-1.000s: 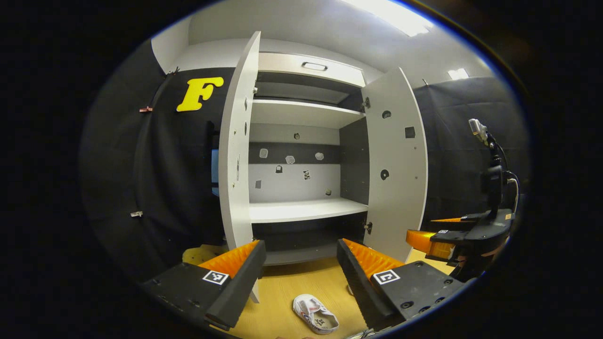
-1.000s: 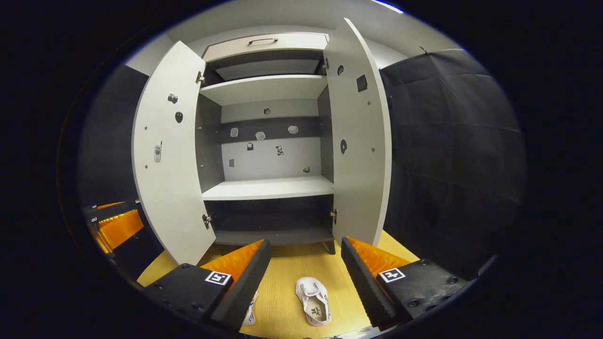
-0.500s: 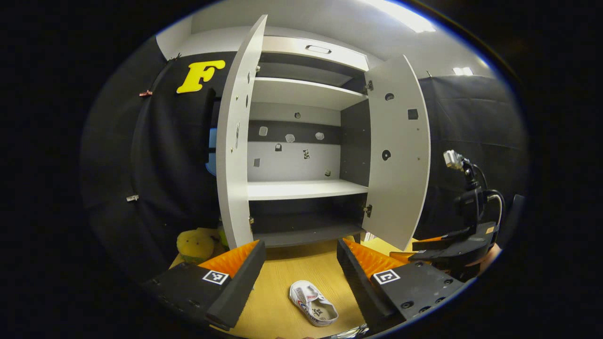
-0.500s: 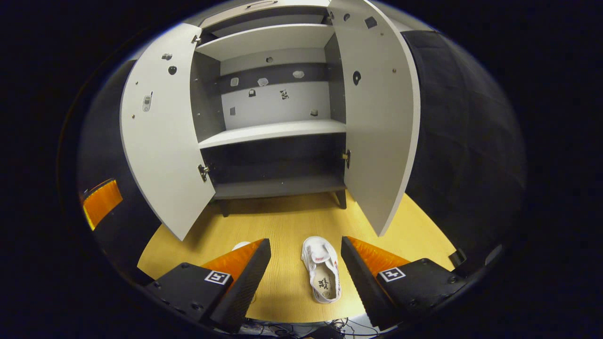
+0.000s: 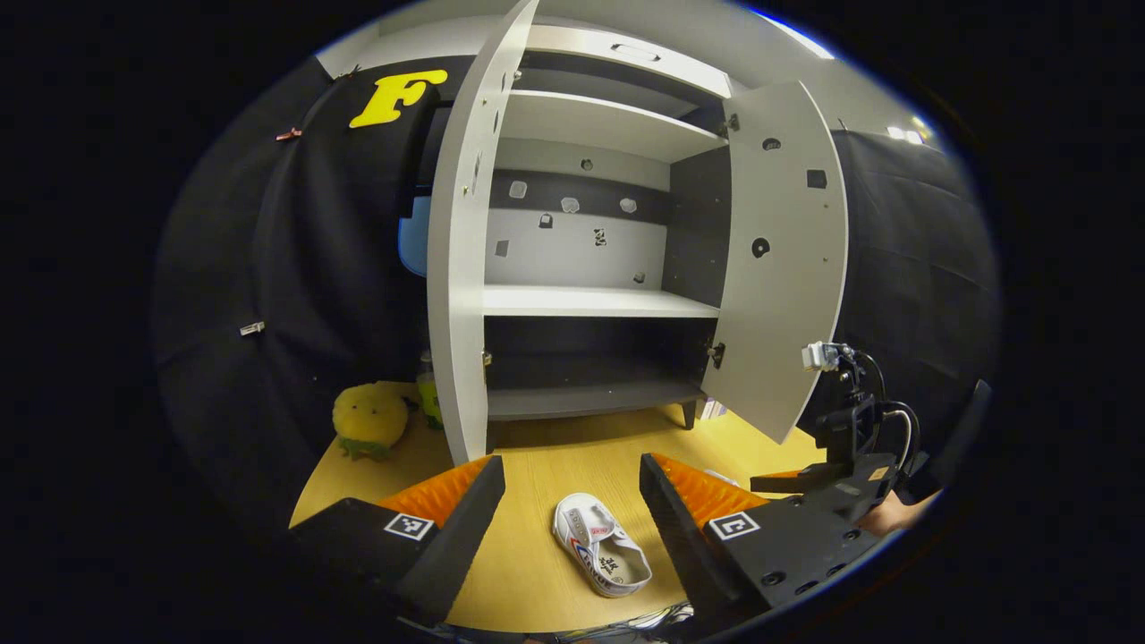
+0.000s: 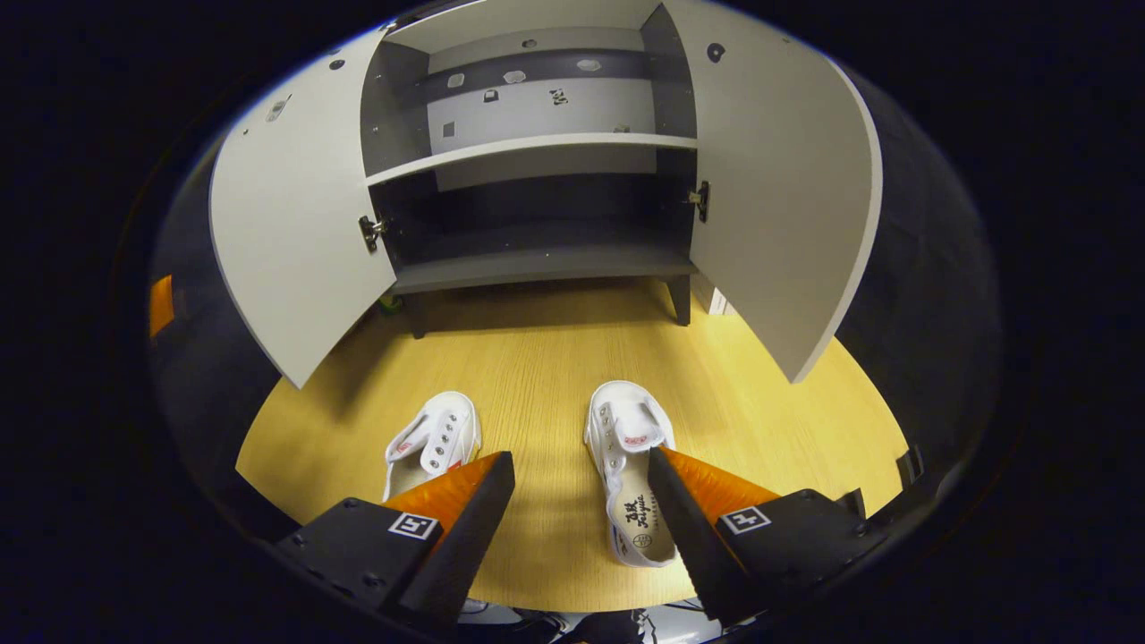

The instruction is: Grab one shoe with the right hand and put it into the shoe cabinet, grab the other shoe with the left hand and put it into the shoe cabinet; then close the right door with the right hand and the left door with the left hand.

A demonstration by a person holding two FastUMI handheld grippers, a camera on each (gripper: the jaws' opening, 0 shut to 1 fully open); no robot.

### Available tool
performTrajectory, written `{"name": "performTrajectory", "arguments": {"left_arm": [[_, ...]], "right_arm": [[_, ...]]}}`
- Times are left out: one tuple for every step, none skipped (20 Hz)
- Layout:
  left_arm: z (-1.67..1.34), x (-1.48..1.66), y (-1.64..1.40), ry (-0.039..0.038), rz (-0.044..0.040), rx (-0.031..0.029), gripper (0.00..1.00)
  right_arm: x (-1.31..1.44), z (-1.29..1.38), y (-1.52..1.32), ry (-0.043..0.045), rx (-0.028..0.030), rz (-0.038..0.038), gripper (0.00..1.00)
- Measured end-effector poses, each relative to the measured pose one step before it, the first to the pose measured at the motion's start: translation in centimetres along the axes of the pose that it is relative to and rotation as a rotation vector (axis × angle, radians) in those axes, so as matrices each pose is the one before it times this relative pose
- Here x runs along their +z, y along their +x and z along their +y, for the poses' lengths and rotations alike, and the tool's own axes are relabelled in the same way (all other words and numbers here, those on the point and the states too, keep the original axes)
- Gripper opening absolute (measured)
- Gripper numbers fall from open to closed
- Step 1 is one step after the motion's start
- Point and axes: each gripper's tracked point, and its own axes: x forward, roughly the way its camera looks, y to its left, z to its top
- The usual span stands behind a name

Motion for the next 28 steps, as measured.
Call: {"name": "performTrajectory", "arguments": {"left_arm": [[0.085, -0.204, 0.254, 0.00961, 0.00459, 0.00219, 0.95], [-0.018, -0.383, 0.334, 0.00673, 0.00713, -0.00286, 0.95], [-0.031, -0.497, 0.344, -0.00291, 0.01363, -0.00419, 0.95], [0.185, -0.851, 0.406, -0.01683, 0.01616, 0.00306, 0.95], [0.419, -0.861, 0.365, -0.02619, 0.01725, 0.01018, 0.95], [0.386, -0.841, 0.390, -0.02883, 0.01759, 0.00633, 0.95], [0.218, -0.754, 0.240, -0.02299, 0.01885, 0.00472, 0.95], [0.225, -0.854, 0.185, -0.01143, 0.01636, 0.00448, 0.95], [0.197, -0.491, 0.268, 0.00396, 0.00827, 0.00580, 0.95], [0.500, -0.520, 0.373, 0.02214, 0.00369, 0.01510, 0.95], [0.403, -0.398, 0.296, 0.02900, 0.00450, 0.01688, 0.95], [0.105, -0.272, 0.229, 0.02253, 0.00308, 0.00984, 0.95], [-0.026, -0.124, 0.103, 0.01331, 0.00199, 0.00407, 0.95], [-0.178, -0.049, 0.073, 0.00570, 0.00171, 0.00120, 0.95], [-0.176, 0.094, 0.148, -0.00081, 0.00065, -0.00025, 0.95], [-0.304, 0.126, 0.285, -0.00350, -0.00280, -0.00507, 0.95], [-0.394, 0.292, 0.148, -0.00249, -0.00753, -0.00528, 0.95], [-0.358, 0.303, -0.015, -0.00112, -0.00769, -0.00598, 0.95], [-0.214, 0.323, -0.029, 0.00164, -0.00525, -0.00034, 0.95], [-0.082, 0.165, -0.094, 0.00265, -0.00488, 0.00255, 0.95], [-0.189, 0.259, -0.110, 0.00221, -0.00305, 0.00086, 0.95], [-0.115, 0.213, -0.167, 0.00411, -0.00403, 0.00142, 0.95], [-0.156, 0.284, -0.148, 0.00817, -0.00294, 0.00230, 0.95], [-0.083, 0.191, -0.290, 0.00970, -0.00536, 0.00360, 0.95], [-0.095, 0.239, -0.117, 0.00781, -0.00449, 0.00205, 0.95], [-0.135, -0.007, -0.252, 0.00399, -0.00040, 0.00149, 0.95], [-0.109, 0.085, -0.185, 0.00028, 0.00177, 0.00228, 0.95], [-0.095, 0.052, -0.154, -0.00242, 0.00265, 0.00212, 0.95]], "right_arm": [[-0.732, 0.215, 0.837, -0.00707, 0.00453, 0.01647, 0.98], [-0.640, 0.039, 0.811, -0.00084, 0.00253, 0.01470, 0.98], [-0.625, -0.173, 0.880, 0.00701, -0.00654, 0.01908, 0.98], [-0.565, -0.285, 0.838, 0.01128, -0.00954, 0.01340, 0.98], [-0.603, -0.240, 0.884, 0.00857, -0.00647, 0.01466, 0.98], [-0.528, -0.118, 0.904, 0.00349, 0.00169, 0.01478, 0.98], [-0.446, -0.144, 0.873, -0.00748, -0.00041, 0.01034, 0.98], [-0.152, -0.371, 0.896, -0.01581, -0.01080, 0.00117, 0.98], [-0.052, -0.569, 0.802, -0.01034, -0.02079, -0.00313, 0.98], [0.173, -0.085, 0.870, 0.01370, -0.00791, -0.00537, 0.98], [0.230, 0.239, 0.851, 0.02535, 0.00133, -0.00065, 0.96], [0.063, 0.067, 0.646, 0.02095, -0.00153, 0.00296, 0.94], [0.159, 0.061, 0.797, 0.00816, -0.00639, -0.00031, 0.90], [0.105, -0.224, 0.619, -0.00585, -0.01281, 0.00368, 0.84], [0.086, -0.335, 0.330, -0.01450, -0.02176, 0.00391, 0.70], [0.224, -0.365, 0.107, -0.01187, -0.01723, -0.00310, 0.65], [-0.141, -0.292, 0.163, 0.00758, -0.00463, 0.01390, 0.50], [0.102, 0.058, -0.035, 0.02430, 0.00302, 0.00951, 0.34], [-0.011, 0.022, 0.088, 0.01645, 0.00770, 0.01178, 0.29], [0.053, 0.229, 0.033, 0.00583, 0.02361, 0.00954, 0.29], [-0.411, 0.211, -0.135, 0.01101, 0.00429, 0.02342, 0.19], [0.347, -0.080, 0.145, -0.00553, 0.00360, -0.00889, 0.10], [-0.271, 0.011, 0.188, -0.00457, 0.00604, 0.01941, 0.09], [-0.008, 0.207, -0.281, -0.00642, 0.00874, -0.00036, 0.05], [-0.386, -0.024, 0.140, 0.00292, 0.00477, 0.00799, 0.05], [0.340, 0.033, -0.054, -0.00396, 0.01304, 0.00277, 0.01], [-0.039, -0.079, -0.093, 0.00105, 0.00871, 0.00401, 0.00], [0.087, -0.007, -0.082, 0.00401, 0.00810, 0.00589, 0.00]]}}
